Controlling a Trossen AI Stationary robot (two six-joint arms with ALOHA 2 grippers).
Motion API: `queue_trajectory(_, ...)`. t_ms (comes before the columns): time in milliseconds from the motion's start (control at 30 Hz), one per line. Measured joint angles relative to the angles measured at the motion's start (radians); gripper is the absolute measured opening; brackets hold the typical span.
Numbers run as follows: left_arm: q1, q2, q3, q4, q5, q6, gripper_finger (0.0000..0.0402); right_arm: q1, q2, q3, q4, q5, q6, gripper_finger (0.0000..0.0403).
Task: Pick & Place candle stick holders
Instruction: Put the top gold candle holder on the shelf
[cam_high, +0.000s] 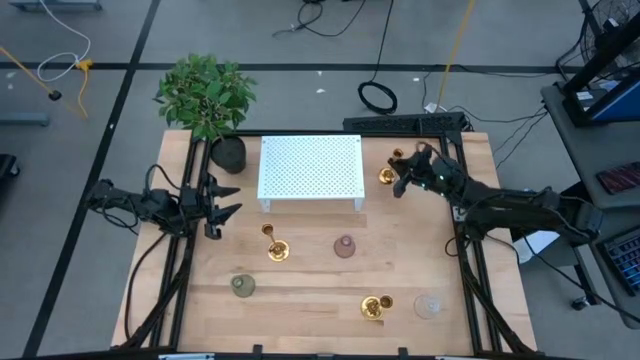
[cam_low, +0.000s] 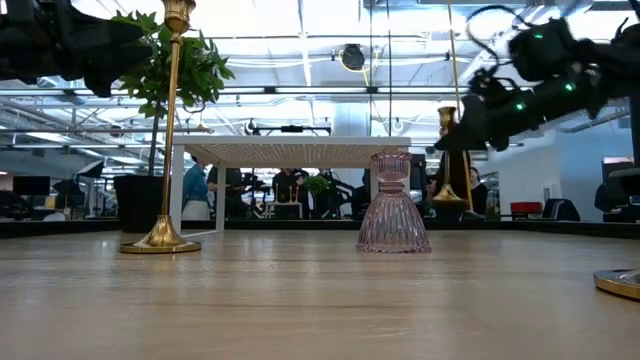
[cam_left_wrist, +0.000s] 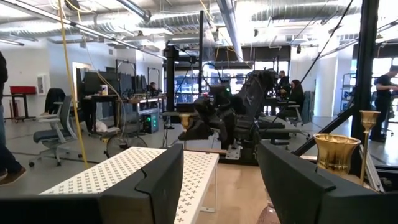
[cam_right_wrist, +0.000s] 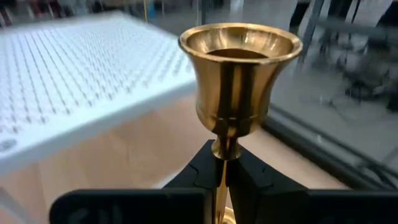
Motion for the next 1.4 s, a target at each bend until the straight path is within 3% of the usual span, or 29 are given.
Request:
queue_trajectory(200,0.000,0.000,0.000,0.000,0.000,0.000,0.0214,0.000,-0.001,0.214,-0.212,0.003,-0.058,0.0011)
queue_trajectory(433,0.000,0.000,0.000,0.000,0.001,0.003,0.0214,0.000,0.029,0.397,-0.212,-0.007,-0.103,0.0011)
queue_trajectory(600,0.000,0.000,0.000,0.001,0.001,0.004,0.0214,0.001,0.134,0.522,-0.215,-0.121,-0.116,0.0011)
queue_trajectory(800,0.000,0.000,0.000,0.002,0.000,0.004,0.0214,0.000,0.320,0.652,-0.223,-0.184,-0.124,0.0011)
queue_trajectory(1033,0.000,0.000,0.000,0.002,0.000,0.001,0.0214,0.000,0.490,0.722,-0.201,-0.184,-0.131,0.0011)
queue_trajectory(1400,0.000,0.000,0.000,0.001,0.000,0.003,0.0214,-0.013,0.585,0.751,-0.152,-0.186,-0.123,0.0012)
